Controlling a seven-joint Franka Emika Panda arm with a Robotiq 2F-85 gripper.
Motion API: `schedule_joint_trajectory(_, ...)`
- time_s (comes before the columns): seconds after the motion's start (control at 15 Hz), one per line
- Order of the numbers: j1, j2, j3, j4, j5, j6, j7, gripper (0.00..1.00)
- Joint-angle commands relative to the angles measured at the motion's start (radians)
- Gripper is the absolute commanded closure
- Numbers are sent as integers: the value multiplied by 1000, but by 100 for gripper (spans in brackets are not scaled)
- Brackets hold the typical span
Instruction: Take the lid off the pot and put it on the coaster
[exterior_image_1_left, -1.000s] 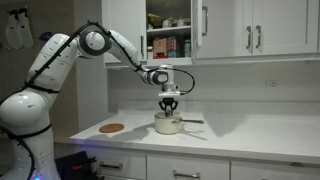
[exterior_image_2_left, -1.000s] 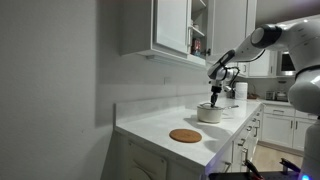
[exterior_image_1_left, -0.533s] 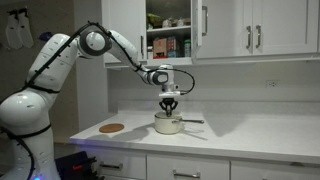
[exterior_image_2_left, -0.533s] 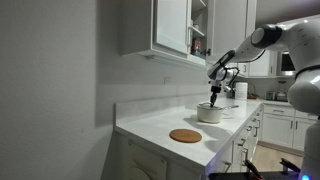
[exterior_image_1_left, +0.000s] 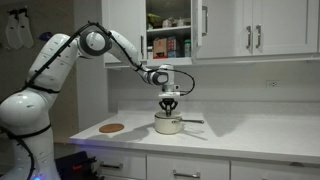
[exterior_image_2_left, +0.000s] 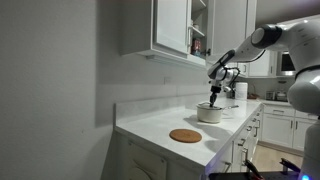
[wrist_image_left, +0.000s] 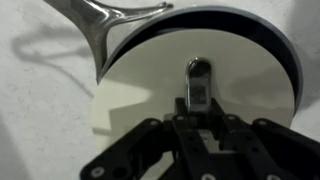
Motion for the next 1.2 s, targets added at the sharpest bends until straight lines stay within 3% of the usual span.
schedule_joint_trajectory(0.0, -15, -40, 24, -12, 50, 15, -2, 94)
schedule_joint_trajectory(0.6, -9, -94, 35, -84, 98, 90, 4, 94)
schedule_joint_trajectory(1.13, 25, -207, 34, -253, 74, 160, 27, 94)
